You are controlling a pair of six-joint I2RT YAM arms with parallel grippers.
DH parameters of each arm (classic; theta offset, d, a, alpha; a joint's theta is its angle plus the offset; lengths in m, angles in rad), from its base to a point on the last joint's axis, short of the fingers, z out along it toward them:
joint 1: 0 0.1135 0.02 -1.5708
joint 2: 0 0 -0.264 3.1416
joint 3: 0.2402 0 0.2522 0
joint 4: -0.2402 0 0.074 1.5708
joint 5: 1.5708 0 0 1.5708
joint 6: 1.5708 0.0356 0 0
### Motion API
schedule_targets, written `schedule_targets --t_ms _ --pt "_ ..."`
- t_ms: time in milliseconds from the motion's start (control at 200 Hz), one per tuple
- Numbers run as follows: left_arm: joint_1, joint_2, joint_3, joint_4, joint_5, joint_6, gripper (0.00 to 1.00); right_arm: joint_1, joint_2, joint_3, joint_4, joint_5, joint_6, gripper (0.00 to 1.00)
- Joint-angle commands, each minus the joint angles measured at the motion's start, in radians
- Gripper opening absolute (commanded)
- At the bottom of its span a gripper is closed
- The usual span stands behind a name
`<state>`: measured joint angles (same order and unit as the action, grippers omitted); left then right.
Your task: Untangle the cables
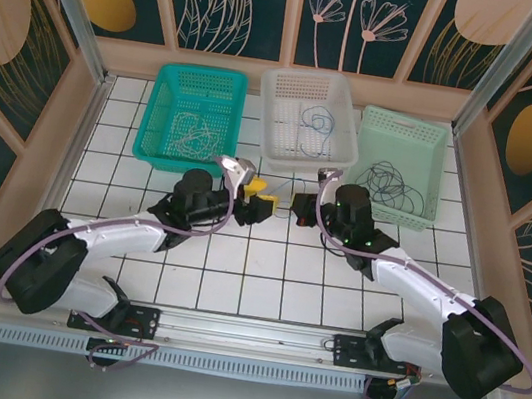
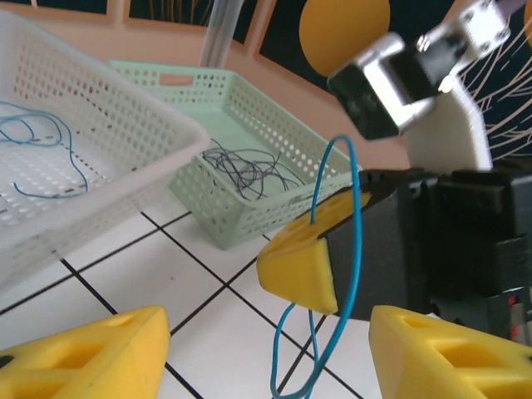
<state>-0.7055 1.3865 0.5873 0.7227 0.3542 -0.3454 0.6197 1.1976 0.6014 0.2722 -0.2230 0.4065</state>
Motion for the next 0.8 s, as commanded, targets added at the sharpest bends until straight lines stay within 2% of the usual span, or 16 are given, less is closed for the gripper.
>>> schedule_targets --t_ms 0,95,250,340,455,596,796 --pt "-0.014 0.038 0.055 0.046 -0.033 0.000 0.62 0.000 -0.040 -0.001 0.065 -0.022 0.035 0.00" --pt "-0.017 0.069 0.084 0.024 -0.036 0.003 0.54 0.000 -0.064 -0.012 0.081 -0.028 0.043 0.00" --pt "-0.019 0.071 0.126 -0.065 -0.114 0.035 0.24 -0.002 -0.076 -0.006 0.001 0.008 0.007 0.00" --pt "-0.020 0.059 0.156 -0.169 -0.174 0.087 0.14 -0.002 -0.079 0.001 -0.087 0.074 -0.038 0.00" --pt "-0.020 0.062 0.202 -0.321 -0.250 0.154 0.09 -0.006 -0.067 0.017 -0.195 0.157 -0.080 0.00" --pt "-0.019 0.065 0.225 -0.425 -0.335 0.207 0.07 -0.008 -0.068 0.026 -0.267 0.234 -0.105 0.00" --pt "-0.020 0.089 0.292 -0.591 -0.562 0.283 0.04 -0.008 -0.052 0.058 -0.362 0.315 -0.155 0.00"
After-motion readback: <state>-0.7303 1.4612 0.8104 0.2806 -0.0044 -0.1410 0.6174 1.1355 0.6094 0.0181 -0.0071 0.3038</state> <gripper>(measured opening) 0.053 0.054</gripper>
